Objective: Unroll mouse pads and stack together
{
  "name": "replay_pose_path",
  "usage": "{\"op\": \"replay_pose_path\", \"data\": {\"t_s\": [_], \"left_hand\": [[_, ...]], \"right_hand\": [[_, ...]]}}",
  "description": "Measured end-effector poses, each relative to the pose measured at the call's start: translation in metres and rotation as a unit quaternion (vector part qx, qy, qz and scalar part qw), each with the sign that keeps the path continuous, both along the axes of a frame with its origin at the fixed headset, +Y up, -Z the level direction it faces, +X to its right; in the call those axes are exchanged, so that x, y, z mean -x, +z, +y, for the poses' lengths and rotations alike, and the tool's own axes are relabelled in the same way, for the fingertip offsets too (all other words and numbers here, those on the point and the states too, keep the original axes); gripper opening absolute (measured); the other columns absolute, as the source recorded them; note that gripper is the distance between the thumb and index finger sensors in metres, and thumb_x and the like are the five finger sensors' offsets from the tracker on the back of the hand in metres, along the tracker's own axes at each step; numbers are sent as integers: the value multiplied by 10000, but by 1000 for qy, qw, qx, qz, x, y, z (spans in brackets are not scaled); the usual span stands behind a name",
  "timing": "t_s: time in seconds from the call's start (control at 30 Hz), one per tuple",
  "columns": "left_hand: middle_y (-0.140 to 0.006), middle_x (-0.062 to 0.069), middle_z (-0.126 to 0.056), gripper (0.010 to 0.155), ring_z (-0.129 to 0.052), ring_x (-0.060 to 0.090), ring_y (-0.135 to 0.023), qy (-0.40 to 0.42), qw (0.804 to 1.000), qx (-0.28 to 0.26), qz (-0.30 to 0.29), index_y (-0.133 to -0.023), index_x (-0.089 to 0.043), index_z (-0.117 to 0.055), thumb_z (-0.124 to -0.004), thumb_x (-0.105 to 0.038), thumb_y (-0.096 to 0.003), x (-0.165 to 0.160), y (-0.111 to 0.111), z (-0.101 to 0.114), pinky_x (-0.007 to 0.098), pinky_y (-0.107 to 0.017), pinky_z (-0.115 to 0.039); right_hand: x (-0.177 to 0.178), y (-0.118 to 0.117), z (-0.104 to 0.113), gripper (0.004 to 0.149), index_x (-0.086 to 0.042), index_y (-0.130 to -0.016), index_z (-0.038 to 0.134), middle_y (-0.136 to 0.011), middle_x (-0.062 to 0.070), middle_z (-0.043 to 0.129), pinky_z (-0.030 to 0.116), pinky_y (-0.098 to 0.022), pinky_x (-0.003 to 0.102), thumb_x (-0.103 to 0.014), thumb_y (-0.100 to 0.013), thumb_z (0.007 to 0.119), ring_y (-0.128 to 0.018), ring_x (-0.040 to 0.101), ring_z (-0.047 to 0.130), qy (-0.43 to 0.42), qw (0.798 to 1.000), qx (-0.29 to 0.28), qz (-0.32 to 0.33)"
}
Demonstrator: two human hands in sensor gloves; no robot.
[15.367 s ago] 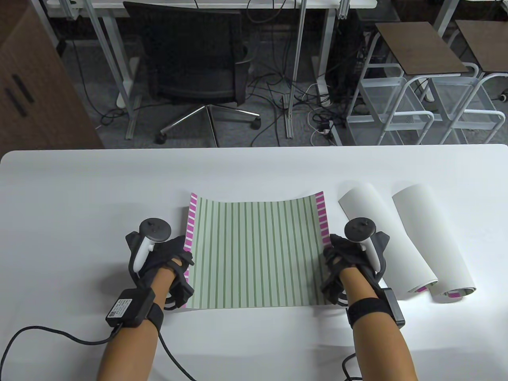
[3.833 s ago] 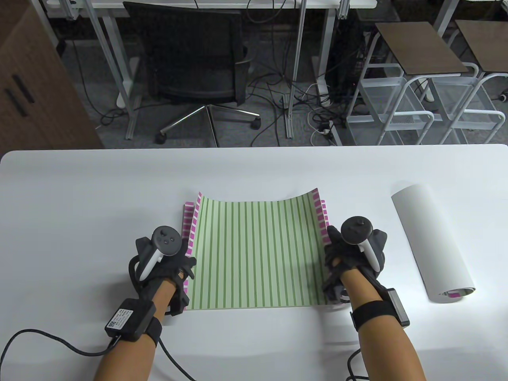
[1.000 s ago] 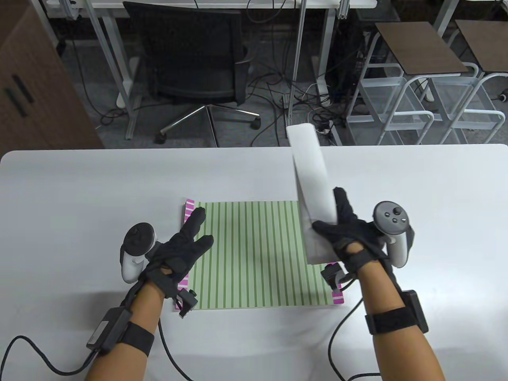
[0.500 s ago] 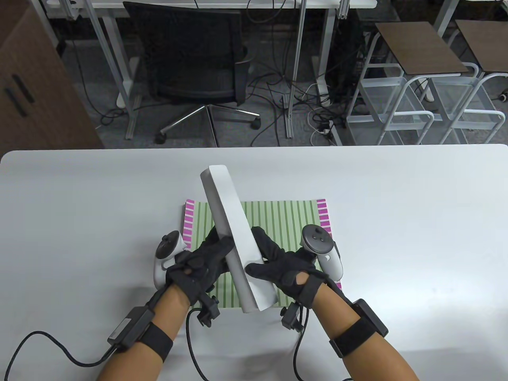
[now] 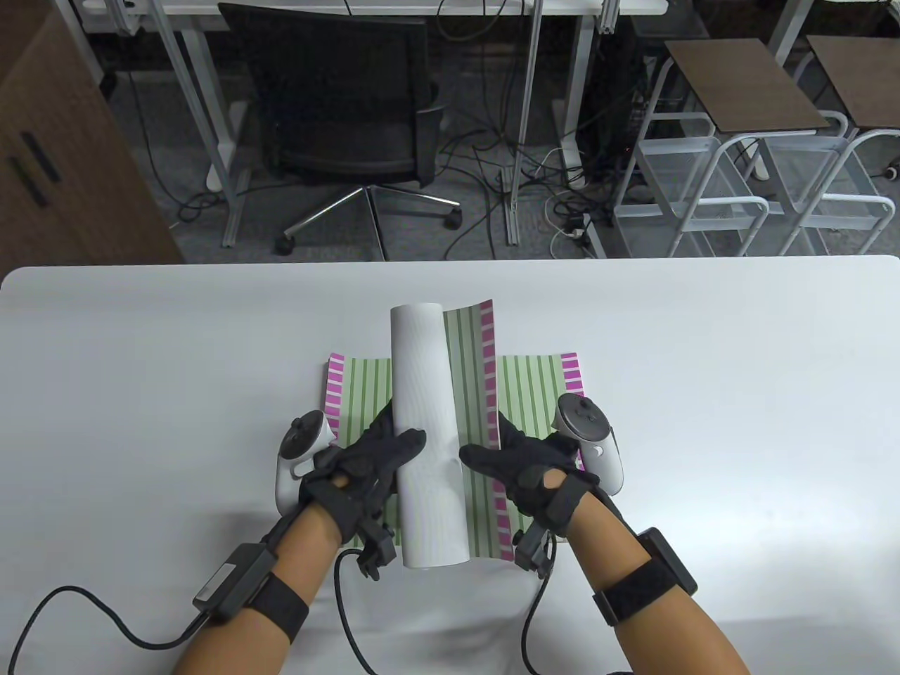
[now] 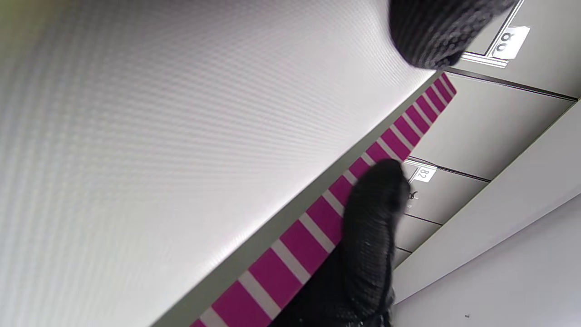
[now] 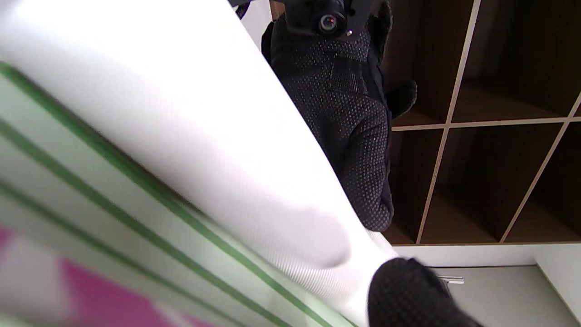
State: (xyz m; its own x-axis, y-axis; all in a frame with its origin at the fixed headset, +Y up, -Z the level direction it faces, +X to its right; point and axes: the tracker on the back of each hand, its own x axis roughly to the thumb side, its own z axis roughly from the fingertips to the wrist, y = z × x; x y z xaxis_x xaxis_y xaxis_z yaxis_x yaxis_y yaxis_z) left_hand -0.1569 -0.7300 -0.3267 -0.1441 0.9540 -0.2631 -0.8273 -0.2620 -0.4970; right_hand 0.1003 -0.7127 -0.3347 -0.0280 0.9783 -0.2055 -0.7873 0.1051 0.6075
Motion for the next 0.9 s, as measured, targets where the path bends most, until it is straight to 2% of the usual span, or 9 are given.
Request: {"op": "replay_pose_path", "data": {"t_s": [0.13,0.23,0.6,0.77,0.83,0.9], "left_hand": [[-1077,73,-516,865,-802,313,-946,6,1000,4,-3,-1106,-249,-156,-780,-476,-553,1,0,-1,512,-649,-718],[-1080,74,-513,870,-801,313,-949,16,1000,10,-6,-1107,-246,-149,-779,-481,-554,1,0,-2,509,-651,-718],[-1115,88,-450,858,-776,329,-979,20,1000,21,2,-1108,-267,-131,-753,-502,-566,6,0,-9,506,-659,-711],[-1134,94,-398,772,-733,363,-1011,12,999,24,23,-1116,-344,-171,-713,-460,-579,13,-1,-13,521,-662,-705],[-1138,105,-405,734,-722,370,-1021,16,999,27,17,-1124,-361,-210,-696,-453,-582,15,-1,-16,533,-661,-704],[-1146,108,-371,765,-686,378,-1042,23,999,29,-1,-1125,-360,-177,-697,-511,-584,14,0,-18,545,-669,-689]], "right_hand": [[-3,-2,-2,701,-223,-1018,259,-976,180,488,794,-495,517,-272,-489,717,-752,441,863,-4,1000,9,-9],[-5,-3,-4,666,-261,-1018,312,-965,173,530,813,-481,501,-234,-485,711,-723,425,894,-20,999,21,-15],[-22,-7,-7,647,-293,-1006,394,-925,147,629,866,-420,466,-175,-465,727,-628,404,968,-27,998,30,-53],[-28,-7,-6,645,-282,-1006,406,-918,154,639,871,-408,465,-166,-461,731,-610,407,975,-18,997,27,-71],[-29,-8,-5,647,-274,-1007,402,-918,153,638,873,-404,464,-165,-461,731,-605,405,978,-8,997,21,-72],[-28,-7,-4,646,-273,-1007,400,-919,152,635,872,-405,465,-166,-462,730,-607,407,976,0,997,15,-70]]}}
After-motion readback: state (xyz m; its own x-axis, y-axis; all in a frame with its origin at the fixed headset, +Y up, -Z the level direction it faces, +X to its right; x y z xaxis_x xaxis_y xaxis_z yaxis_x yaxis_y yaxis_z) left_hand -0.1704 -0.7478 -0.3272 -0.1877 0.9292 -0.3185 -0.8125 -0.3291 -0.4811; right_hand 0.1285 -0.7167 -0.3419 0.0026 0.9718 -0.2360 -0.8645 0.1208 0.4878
